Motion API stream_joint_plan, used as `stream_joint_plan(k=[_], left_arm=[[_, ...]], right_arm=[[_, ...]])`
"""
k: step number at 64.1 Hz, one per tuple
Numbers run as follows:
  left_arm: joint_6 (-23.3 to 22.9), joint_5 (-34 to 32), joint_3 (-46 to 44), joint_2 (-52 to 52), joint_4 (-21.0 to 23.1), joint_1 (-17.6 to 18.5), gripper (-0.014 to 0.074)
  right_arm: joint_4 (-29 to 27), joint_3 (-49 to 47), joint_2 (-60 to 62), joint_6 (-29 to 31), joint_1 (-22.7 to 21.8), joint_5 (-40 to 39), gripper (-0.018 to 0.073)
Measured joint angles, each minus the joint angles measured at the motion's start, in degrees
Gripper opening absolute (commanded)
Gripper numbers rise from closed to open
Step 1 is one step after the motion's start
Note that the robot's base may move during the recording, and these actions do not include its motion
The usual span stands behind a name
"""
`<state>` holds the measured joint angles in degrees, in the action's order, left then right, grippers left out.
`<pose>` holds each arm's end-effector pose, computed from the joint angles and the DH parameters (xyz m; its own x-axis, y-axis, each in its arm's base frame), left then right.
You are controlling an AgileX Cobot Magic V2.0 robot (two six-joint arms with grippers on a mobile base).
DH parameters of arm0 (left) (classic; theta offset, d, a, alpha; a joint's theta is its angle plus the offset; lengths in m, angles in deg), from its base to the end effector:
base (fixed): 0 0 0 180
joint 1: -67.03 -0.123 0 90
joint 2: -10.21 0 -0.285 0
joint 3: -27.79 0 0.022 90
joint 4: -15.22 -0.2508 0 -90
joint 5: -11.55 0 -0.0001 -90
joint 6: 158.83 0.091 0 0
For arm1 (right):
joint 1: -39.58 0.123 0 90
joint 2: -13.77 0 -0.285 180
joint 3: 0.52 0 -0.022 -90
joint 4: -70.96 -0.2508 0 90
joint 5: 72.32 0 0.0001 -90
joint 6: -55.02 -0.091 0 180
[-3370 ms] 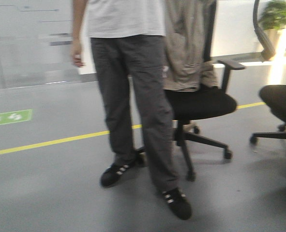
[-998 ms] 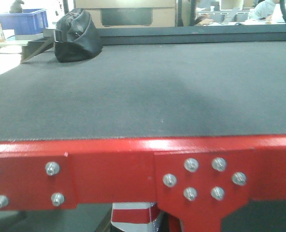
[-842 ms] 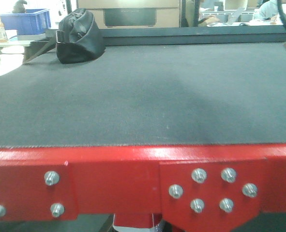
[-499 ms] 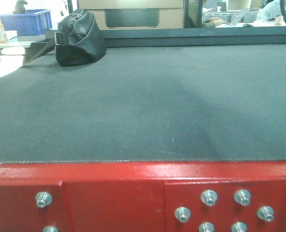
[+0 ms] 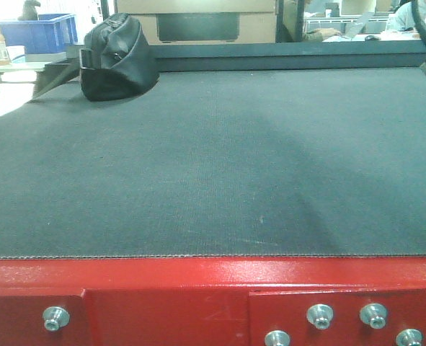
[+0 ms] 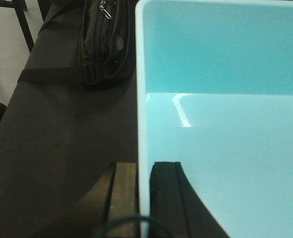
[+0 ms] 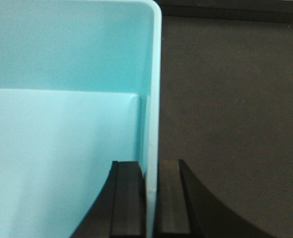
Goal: Fetch blue bin and place on conveyor start
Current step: 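Hold the bin above the grey conveyor belt with both grippers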
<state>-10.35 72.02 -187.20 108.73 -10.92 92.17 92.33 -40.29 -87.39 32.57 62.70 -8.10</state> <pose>0.3124 -0.1080 0.4926 -0.4767 -0.0903 -0.8744 -0.0535 0.9958 -0.0736 0.3208 0.1045 0.4939 -0.5279 0.0020 -0.8493 -0.0039 1.0000 0.0048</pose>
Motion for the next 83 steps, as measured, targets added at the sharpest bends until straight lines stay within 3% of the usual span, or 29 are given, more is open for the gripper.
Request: stream_joint_plan(k=[83], left_arm=[[0.0, 0.19, 0.0, 0.0, 0.33, 0.0, -0.0111]], right_arm=[[-0.52, 0.0, 0.0, 0.0, 0.0, 2.5, -0.0154]])
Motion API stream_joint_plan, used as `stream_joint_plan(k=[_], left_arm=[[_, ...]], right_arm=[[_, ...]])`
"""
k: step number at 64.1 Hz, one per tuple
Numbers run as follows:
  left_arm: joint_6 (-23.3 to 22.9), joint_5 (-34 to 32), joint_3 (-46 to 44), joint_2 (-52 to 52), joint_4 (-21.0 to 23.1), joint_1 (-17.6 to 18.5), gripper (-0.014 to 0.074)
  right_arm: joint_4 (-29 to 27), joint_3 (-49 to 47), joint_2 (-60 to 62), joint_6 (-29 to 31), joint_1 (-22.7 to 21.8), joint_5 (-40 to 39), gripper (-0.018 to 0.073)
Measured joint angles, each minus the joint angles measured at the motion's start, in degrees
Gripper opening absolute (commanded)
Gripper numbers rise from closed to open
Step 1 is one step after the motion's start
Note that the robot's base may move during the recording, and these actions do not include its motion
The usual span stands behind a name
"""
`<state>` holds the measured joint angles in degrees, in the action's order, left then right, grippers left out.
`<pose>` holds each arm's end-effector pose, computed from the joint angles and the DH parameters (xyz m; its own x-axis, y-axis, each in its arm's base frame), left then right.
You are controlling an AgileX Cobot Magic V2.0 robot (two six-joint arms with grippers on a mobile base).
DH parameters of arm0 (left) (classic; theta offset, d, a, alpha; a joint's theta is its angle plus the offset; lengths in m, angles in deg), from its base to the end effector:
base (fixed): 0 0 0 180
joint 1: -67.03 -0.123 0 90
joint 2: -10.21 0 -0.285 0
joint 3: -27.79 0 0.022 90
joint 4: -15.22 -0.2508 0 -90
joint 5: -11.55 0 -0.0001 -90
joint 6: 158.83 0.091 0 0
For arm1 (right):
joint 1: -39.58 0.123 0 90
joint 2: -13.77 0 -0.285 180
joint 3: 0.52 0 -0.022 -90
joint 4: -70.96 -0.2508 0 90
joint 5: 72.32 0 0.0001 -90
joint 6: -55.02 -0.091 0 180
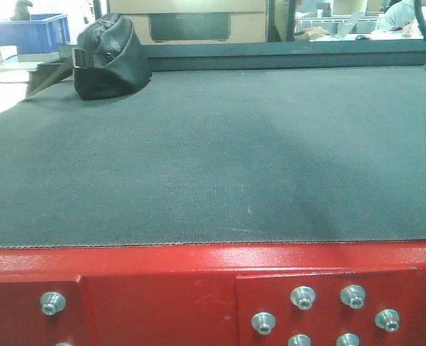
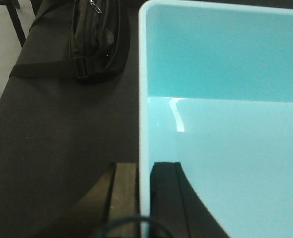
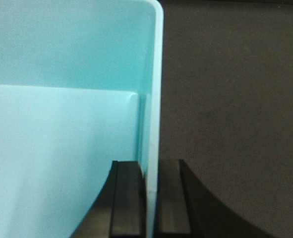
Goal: Fetch blue bin and place on conveyor start
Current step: 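Hold the bin above the grey conveyor belt with both grippers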
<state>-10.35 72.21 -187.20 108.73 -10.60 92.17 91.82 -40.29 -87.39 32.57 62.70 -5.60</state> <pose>0.3122 -0.1083 0.4922 -0.4812 -0.0930 -0.8716 -0.0527 0.9956 -0.0772 0.3186 0.1036 0.4906 -0.5643 0.0057 -0.8256 0.0058 1.0000 0.0029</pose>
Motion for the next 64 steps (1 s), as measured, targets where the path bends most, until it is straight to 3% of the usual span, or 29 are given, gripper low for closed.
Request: stream_joint_plan(k=[47, 64], left_arm=[[0.0, 0.14, 0.0, 0.0, -0.1, 0.0, -0.0111], [-1.2, -1.73, 3.03, 3.22, -0.3, -0.1, -0.0111]], right_arm=[[-2.2, 0.0, 0.0, 0.0, -0.12, -2.33, -0.0154], [-7.56, 7.56, -0.33, 0.1, -4.64, -9.87, -0.0154]])
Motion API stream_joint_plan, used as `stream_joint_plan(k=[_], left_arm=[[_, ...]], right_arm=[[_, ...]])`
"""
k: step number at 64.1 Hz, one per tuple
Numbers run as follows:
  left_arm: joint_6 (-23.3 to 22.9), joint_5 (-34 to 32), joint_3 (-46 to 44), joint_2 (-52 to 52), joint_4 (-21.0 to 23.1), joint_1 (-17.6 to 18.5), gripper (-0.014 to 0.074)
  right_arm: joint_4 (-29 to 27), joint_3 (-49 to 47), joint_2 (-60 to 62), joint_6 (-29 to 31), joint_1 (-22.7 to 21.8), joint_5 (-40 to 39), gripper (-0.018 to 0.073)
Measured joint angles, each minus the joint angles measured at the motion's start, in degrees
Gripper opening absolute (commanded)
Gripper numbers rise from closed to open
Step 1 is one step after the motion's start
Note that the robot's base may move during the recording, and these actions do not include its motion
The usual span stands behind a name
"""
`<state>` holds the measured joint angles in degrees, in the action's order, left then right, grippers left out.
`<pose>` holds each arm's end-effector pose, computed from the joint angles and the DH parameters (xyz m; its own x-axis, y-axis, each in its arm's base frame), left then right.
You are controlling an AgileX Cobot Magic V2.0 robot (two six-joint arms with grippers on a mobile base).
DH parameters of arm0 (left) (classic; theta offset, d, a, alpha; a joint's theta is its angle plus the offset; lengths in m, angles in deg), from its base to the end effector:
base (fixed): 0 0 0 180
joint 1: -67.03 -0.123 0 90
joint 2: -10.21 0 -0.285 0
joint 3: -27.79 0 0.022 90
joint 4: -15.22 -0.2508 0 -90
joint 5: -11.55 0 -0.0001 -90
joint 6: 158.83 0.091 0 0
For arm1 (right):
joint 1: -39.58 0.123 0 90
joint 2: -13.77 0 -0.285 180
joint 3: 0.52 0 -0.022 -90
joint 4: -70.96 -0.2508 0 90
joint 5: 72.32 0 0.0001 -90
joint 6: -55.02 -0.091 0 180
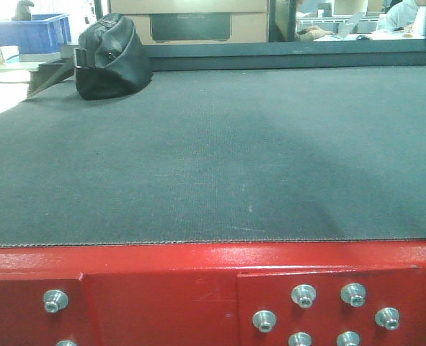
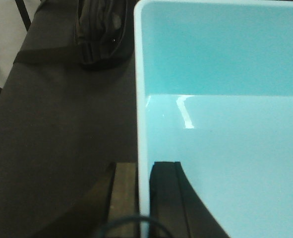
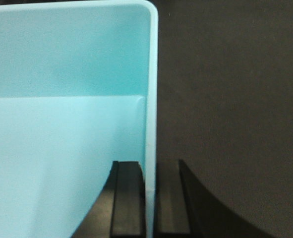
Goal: Fetch blue bin and place on conveyor start
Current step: 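Hold the bin above the grey conveyor belt with both grippers, then lower the bin onto the belt and open both grippers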
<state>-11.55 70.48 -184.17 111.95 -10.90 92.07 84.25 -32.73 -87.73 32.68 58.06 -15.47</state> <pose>0.3352 -0.1187 0.4599 -0.5406 -0.0722 -0.8382 -0.0595 0.9971 -0.0475 0.3435 0.0963 0.4597 -0.5730 0.0759 -0.8160 -0.0147 0.9946 0.1029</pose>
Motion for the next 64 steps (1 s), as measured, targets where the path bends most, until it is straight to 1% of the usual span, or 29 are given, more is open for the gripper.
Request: stream_joint_plan(k=[9, 19, 24, 30, 36, 44, 54, 64], left_arm=[[-3.13, -4.86, 4.85, 2.02, -0.33, -0.11, -0.0111], [-5.77, -9.61, 11.88, 3.54, -1.4, -0.77, -0.0111], [-7.14, -13.26, 16.66, 3.92, -1.52, -1.33, -0.0111], [-8.93, -19.75, 23.68, 4.01, -1.65, -1.91, -0.0111], [-9.3, -25.95, 29.1, 4.01, -1.54, -2.5, -0.0111], [-9.52, -31.91, 33.3, 4.34, -1.37, -3.14, -0.0111], [-9.88, -34.16, 34.66, 4.44, -4.38, -3.39, -0.0111], [-9.88, -34.51, 34.66, 4.61, -5.06, -3.51, -0.0111]], right_arm=[[-0.34, 8.82, -0.32, 0.0, -1.55, -7.02, -0.0154], [-0.22, 18.07, -0.32, 0.0, -1.76, -15.67, -0.0154], [-0.22, 23.02, -0.37, -0.08, -2.15, -21.13, -0.0154], [0.01, 28.68, -0.45, -1.15, -2.38, -26.8, -0.0154], [0.01, 31.81, -0.59, -2.87, -2.75, -28.75, -0.0154], [0.01, 32.97, -2.41, -3.7, -3.23, -29.7, -0.0154], [-0.19, 33.31, -5.36, -3.97, -3.44, -31.33, -0.0154], [-0.57, 33.33, -7.06, -4.08, -3.44, -31.99, -0.0154]])
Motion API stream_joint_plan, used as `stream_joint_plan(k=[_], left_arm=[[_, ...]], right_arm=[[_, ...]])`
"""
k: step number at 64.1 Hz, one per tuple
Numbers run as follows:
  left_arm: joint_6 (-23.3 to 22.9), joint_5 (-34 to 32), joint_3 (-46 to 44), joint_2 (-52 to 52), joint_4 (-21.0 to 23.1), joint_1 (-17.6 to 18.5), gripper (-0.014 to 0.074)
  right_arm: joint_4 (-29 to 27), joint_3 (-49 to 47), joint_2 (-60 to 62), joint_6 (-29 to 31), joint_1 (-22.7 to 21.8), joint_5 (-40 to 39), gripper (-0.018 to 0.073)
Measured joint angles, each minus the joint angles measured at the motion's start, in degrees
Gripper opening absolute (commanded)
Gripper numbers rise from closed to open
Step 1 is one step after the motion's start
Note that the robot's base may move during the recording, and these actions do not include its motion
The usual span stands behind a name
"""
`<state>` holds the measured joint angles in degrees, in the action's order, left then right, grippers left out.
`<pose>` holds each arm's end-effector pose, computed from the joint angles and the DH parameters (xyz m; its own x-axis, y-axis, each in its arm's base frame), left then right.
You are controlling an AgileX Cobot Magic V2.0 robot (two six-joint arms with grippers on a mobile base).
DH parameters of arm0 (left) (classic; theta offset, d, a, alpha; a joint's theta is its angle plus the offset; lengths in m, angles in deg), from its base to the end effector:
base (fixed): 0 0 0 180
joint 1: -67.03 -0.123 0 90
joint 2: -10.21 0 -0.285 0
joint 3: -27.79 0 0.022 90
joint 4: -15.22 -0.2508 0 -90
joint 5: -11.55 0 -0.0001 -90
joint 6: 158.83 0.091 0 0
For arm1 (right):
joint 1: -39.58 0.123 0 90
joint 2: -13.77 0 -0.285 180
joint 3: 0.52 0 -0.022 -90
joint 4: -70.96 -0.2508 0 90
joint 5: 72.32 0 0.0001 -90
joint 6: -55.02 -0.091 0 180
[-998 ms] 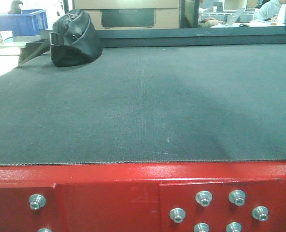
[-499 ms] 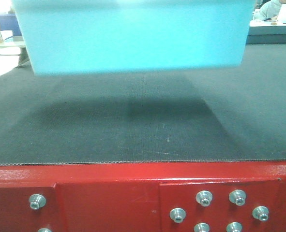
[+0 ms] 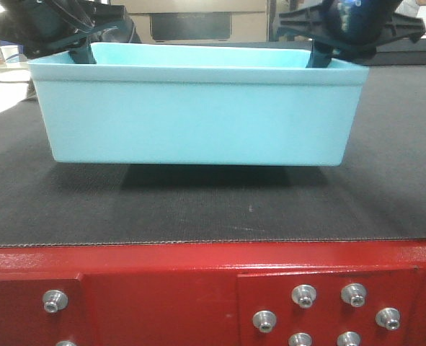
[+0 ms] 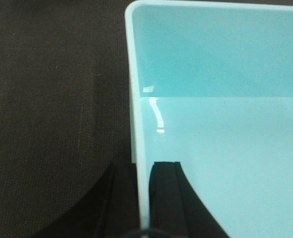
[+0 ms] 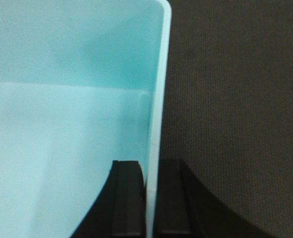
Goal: Fetch blue bin and place on conveyor start
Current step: 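Lower the bin onto the belt and open both grippers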
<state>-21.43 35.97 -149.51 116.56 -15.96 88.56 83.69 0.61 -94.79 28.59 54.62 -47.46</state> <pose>0.3720 -0.1258 0.2779 -0.6333 0.0003 -0.7739 0.0578 0.9972 -0.0469 0.3879 0.0955 0.2664 -0.6983 0.0765 -0.7117 -0.0156 0.9924 0.1221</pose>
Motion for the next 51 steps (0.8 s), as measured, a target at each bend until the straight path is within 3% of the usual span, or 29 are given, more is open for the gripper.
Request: stream_joint_plan(k=[8, 15, 21, 25, 30, 35, 51], left_arm=[[0.0, 0.0, 0.0, 0.97, -0.03, 0.0, -0.0098], [0.0, 0.0, 0.13, 2.73, -0.03, 0.0, 0.0015], [0.0, -0.36, 0.13, 3.21, -0.03, 0.0, 0.0162], [0.0, -1.2, 0.13, 3.31, -0.03, 0.11, 0.0279], [0.0, -2.25, 0.13, 3.31, 0.1, 0.11, 0.0405], [0.0, -2.28, 0.13, 3.31, 0.1, 0.11, 0.045], [0.0, -0.36, -0.05, 3.31, 0.1, -0.89, 0.04]], right_arm=[[0.0, 0.0, -0.4, -0.12, 0.0, -0.54, -0.0133], [0.0, 0.0, -0.4, -0.12, 0.0, -0.69, 0.0065], [-0.28, 0.0, -0.4, -0.12, 0.0, -1.1, 0.0246], [-0.72, 0.0, -0.4, -0.12, 0.1, -1.97, 0.0312], [-1.31, 0.0, -0.4, -0.12, 0.45, -2.83, 0.033], [-1.55, 0.0, -0.4, 0.0, 0.49, -3.41, 0.033], [-1.67, 0.0, -0.4, 0.0, -0.14, -4.0, 0.033]])
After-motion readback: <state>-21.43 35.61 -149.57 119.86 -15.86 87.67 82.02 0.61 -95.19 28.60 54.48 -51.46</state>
